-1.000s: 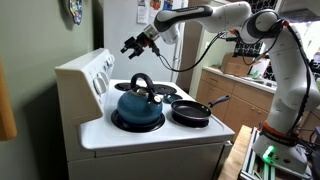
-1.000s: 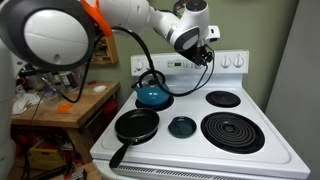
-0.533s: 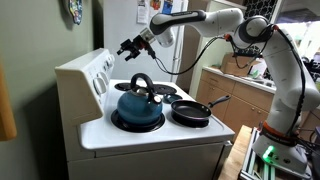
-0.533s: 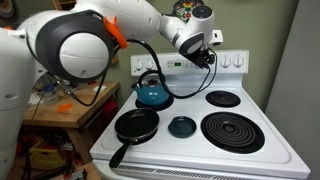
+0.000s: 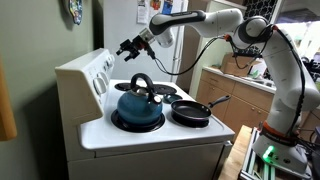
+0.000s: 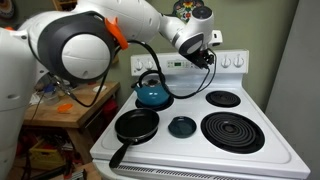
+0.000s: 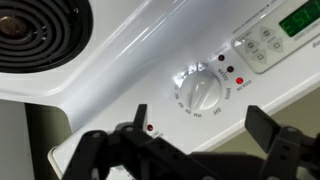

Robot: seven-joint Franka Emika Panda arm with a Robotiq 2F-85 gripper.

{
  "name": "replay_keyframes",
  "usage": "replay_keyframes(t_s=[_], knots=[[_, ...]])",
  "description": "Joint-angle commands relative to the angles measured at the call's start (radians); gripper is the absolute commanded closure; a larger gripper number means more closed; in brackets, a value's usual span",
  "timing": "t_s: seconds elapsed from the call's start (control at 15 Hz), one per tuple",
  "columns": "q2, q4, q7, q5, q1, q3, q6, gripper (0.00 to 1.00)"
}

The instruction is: Pull out the middle white knob from the stove and put it on the hob of the stove

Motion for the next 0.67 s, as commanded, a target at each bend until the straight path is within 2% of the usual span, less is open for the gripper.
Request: replay_keyframes(t_s=[0.0, 0.27, 0.6], knots=[[0.018, 0.024, 0.003, 0.038, -0.008, 0.030, -0.023, 0.00], [0.028, 0.038, 0.032, 0.061, -0.013, 0.042, -0.086, 0.00], [0.032, 0.069, 0.090, 0.047, -0.008, 0.012, -0.187, 0.00]])
